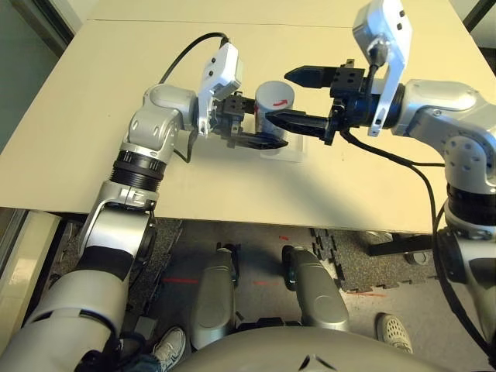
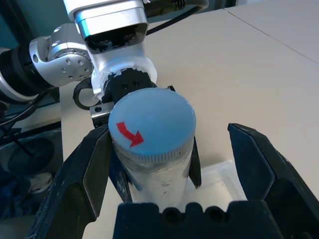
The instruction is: Pour the medicine from the bottle into the box.
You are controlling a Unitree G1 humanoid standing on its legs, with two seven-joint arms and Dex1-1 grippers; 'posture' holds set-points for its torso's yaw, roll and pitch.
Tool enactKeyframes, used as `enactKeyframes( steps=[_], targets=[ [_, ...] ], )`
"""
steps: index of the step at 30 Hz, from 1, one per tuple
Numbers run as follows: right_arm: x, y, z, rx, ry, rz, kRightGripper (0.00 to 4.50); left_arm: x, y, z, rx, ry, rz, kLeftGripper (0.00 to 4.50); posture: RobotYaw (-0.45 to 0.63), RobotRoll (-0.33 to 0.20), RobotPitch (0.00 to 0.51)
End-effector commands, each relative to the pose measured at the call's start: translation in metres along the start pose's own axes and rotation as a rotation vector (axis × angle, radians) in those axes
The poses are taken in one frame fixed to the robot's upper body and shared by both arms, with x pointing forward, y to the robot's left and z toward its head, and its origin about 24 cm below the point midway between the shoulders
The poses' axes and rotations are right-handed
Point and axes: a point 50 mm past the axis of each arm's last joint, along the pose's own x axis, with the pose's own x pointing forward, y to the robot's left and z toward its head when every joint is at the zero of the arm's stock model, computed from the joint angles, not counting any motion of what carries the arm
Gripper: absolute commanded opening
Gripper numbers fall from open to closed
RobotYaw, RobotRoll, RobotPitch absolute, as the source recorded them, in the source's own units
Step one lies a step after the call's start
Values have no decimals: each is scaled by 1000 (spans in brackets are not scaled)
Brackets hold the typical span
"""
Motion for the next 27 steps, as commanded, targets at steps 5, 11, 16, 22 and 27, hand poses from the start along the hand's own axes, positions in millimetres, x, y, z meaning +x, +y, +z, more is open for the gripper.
enactKeyframes(
  steps=[5, 11, 16, 22, 27],
  targets=[
    [-37, -8, -2, 61, 35, -121, 4500, -17, 2, -4, 12, 23, 29, 2718, -88, 0, 187],
    [-35, 2, -1, 74, 35, -63, 4500, -18, 5, -6, 16, 23, 41, 2718, -92, 0, 184],
    [-19, 11, 9, 64, -8, 5, 4500, -17, 7, -7, 18, 21, 50, 2718, -93, 0, 177],
    [11, 13, 23, 26, -80, 17, 4500, -15, 8, -7, 22, 17, 52, 2718, -92, 0, 175],
    [31, 13, 27, -2, -102, 22, 4500, -13, 9, -5, 25, 8, 56, 2718, -88, 0, 176]
  ],
)
